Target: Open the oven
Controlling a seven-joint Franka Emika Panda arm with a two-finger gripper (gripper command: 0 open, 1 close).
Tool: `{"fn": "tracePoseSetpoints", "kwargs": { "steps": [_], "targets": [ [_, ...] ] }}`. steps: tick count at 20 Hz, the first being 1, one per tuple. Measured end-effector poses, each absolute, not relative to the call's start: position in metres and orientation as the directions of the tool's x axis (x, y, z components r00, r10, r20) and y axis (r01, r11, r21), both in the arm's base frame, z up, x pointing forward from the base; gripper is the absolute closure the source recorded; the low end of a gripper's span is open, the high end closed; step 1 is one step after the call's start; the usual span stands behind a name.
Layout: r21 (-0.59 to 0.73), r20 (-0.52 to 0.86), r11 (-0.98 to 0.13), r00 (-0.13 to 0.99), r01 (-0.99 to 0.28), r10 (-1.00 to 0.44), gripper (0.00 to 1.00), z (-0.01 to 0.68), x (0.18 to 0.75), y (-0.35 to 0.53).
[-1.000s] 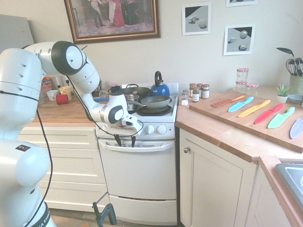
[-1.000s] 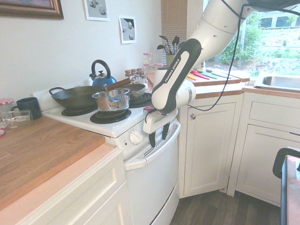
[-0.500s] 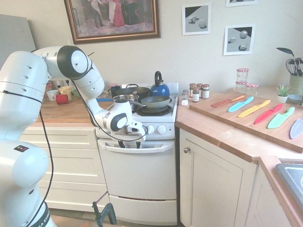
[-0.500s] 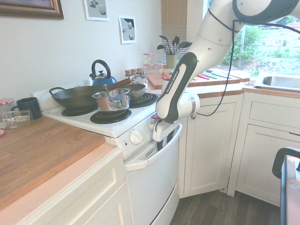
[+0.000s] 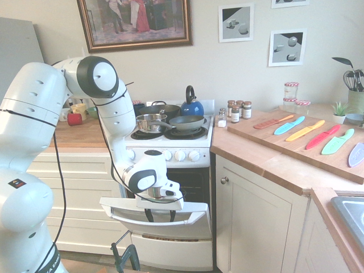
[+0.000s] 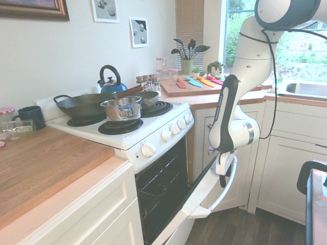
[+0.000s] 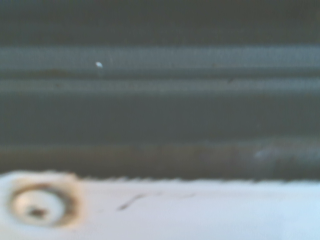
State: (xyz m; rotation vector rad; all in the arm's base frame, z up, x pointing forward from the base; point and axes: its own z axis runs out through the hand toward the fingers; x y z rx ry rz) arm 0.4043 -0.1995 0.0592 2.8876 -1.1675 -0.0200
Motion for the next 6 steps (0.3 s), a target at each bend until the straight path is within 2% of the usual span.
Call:
{"fn": "tracePoseSetpoints", "kwargs": {
  "steps": [6],
  "targets": [
    [0.011, 0.005, -0.714, 0.714, -0.700, -0.700, 0.00, 0.068, 0.384, -0.221]
  ]
}}
